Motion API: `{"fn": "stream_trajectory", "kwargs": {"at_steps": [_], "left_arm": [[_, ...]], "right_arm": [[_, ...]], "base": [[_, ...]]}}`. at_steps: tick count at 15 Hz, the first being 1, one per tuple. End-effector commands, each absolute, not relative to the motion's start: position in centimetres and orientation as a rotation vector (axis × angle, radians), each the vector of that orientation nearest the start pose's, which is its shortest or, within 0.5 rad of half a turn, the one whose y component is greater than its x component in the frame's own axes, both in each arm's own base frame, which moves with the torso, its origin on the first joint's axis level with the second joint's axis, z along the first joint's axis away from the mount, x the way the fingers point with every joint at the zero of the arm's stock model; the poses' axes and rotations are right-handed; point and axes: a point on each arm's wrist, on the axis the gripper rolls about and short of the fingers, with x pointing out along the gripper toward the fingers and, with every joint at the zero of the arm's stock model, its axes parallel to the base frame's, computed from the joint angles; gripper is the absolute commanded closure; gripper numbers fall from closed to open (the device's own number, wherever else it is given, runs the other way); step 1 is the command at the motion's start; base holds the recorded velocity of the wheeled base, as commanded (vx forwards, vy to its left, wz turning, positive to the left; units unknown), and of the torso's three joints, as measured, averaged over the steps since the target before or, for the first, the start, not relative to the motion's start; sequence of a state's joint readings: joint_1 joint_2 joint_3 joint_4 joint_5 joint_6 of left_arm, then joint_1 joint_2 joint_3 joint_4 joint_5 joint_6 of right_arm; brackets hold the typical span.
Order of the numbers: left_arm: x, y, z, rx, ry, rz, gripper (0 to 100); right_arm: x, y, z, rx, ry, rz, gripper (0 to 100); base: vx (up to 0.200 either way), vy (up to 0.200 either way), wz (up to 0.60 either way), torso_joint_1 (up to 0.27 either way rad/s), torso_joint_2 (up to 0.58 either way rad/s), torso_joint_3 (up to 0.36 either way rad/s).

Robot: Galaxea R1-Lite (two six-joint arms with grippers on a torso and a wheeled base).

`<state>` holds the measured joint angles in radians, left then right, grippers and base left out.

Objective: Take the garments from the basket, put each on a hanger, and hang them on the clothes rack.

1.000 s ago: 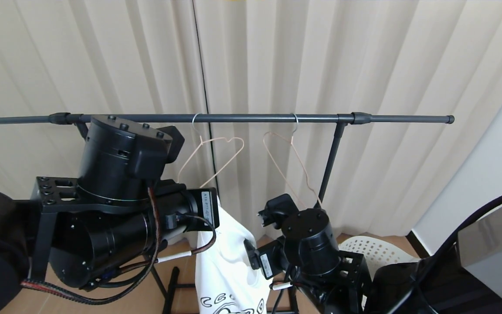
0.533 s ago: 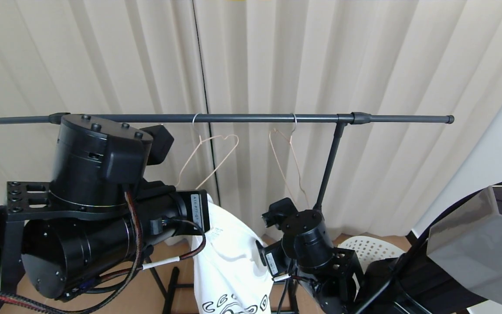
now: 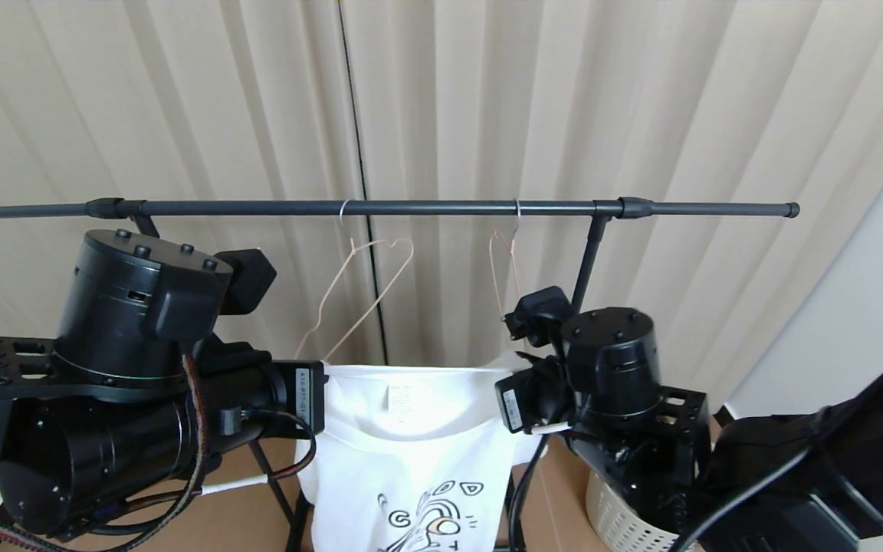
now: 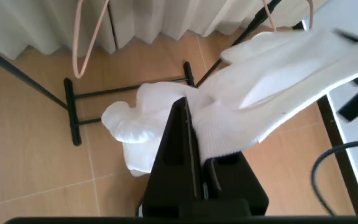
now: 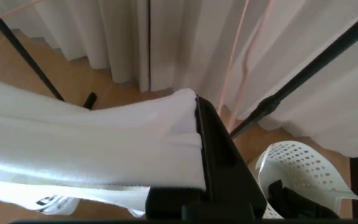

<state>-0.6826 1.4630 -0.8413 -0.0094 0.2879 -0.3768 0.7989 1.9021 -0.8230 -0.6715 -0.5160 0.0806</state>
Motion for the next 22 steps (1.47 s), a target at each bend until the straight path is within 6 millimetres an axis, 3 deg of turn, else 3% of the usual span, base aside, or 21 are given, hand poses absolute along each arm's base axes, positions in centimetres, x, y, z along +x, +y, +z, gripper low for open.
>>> {"fn": "stream_trajectory", "kwargs": {"at_steps": [1, 4, 7, 10, 15, 18, 22], "left_arm": [[18.8, -14.3, 19.9, -0.065, 0.608, -0.278, 100], [18.3, -13.7, 20.7, -0.032, 0.57, -0.295, 100], [17.8, -12.2, 22.2, 0.032, 0.495, -0.298, 100], [17.2, -11.6, 22.7, 0.037, 0.468, -0.3, 100], [16.8, -11.5, 22.3, 0.029, 0.485, -0.351, 100], [17.5, -11.9, 23.4, 0.013, 0.463, -0.403, 100], [21.0, -13.2, 23.9, -0.007, 0.476, -0.421, 100]], "right_arm": [[22.1, 20.9, 17.8, -0.151, 0.262, 0.244, 100], [19.0, 20.0, 21.2, -0.226, 0.326, 0.284, 100], [19.0, 20.1, 23.8, -0.29, 0.369, 0.289, 100], [20.6, 19.7, 22.9, -0.287, 0.402, 0.25, 100], [21.3, 18.9, 23.0, -0.258, 0.364, 0.211, 100], [20.2, 17.8, 23.3, -0.299, 0.357, 0.221, 100], [17.5, 16.0, 23.5, -0.429, 0.409, 0.266, 100]], "base": [[0.0, 0.0, 0.0, 0.0, 0.0, 0.0], [0.0, 0.0, 0.0, 0.0, 0.0, 0.0], [0.0, 0.0, 0.0, 0.0, 0.0, 0.0], [0.0, 0.0, 0.0, 0.0, 0.0, 0.0], [0.0, 0.0, 0.0, 0.0, 0.0, 0.0], [0.0, 0.0, 0.0, 0.0, 0.0, 0.0], [0.0, 0.0, 0.0, 0.0, 0.0, 0.0]]}}
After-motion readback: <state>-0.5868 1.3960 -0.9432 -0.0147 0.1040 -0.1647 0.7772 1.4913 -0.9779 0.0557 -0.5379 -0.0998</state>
